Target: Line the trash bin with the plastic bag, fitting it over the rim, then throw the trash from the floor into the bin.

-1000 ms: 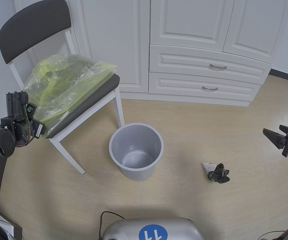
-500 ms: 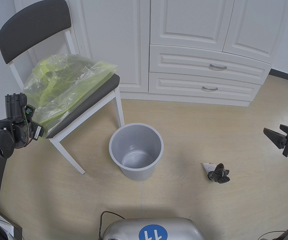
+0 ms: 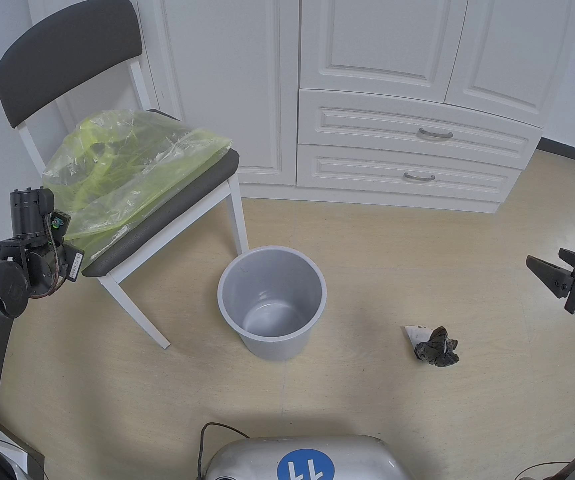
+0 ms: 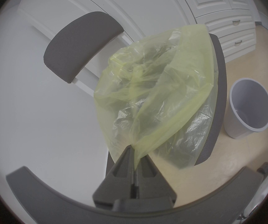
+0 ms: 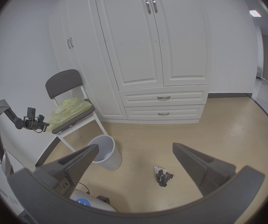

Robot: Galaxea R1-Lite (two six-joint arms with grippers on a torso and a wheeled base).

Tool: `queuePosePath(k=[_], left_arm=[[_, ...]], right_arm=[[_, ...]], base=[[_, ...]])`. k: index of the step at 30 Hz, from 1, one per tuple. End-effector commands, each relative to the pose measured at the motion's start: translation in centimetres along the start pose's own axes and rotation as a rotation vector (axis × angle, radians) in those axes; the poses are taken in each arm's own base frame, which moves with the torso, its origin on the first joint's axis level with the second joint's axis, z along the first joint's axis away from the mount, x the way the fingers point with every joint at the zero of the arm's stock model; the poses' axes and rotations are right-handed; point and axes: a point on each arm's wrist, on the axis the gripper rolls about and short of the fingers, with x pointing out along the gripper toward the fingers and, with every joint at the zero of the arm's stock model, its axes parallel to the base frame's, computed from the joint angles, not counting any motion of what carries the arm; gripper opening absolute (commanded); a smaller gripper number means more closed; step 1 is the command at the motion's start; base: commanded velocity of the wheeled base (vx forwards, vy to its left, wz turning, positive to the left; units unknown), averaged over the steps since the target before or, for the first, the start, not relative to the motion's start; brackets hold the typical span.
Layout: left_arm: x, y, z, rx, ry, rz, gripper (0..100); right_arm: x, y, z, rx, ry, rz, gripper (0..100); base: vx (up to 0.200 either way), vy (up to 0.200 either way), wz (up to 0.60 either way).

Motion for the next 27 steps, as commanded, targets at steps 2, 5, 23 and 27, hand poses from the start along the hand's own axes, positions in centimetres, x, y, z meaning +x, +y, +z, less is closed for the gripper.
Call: queuePosePath(k=[2, 5, 23, 27], left_arm=[[-0.8, -0.2, -0.4, -0.035, -0.01, -0.009, 0], [-1.9, -0.2, -0.7, -0.091, -0.047, -0.007, 0], [-12.0, 2.9, -0.8, -0.224, -0.426, -0.177, 0], [-14.3, 2.9, 0.2, -0.232, -0.551, -0.289, 0]], right_arm=[[0.1, 0.1, -0.2, -0.005, 0.007, 0.011, 100], [-0.2, 0.2, 0.0, -0.032, -0.004, 0.01, 100], [-2.4, 0.8, 0.6, -0.098, -0.086, 0.029, 100], [-1.5, 2.4, 0.0, -0.099, -0.043, 0.142, 100]], base=[[0.0, 0.0, 0.0], [0.0, 0.0, 0.0], [0.0, 0.0, 0.0], [0.0, 0.0, 0.0]])
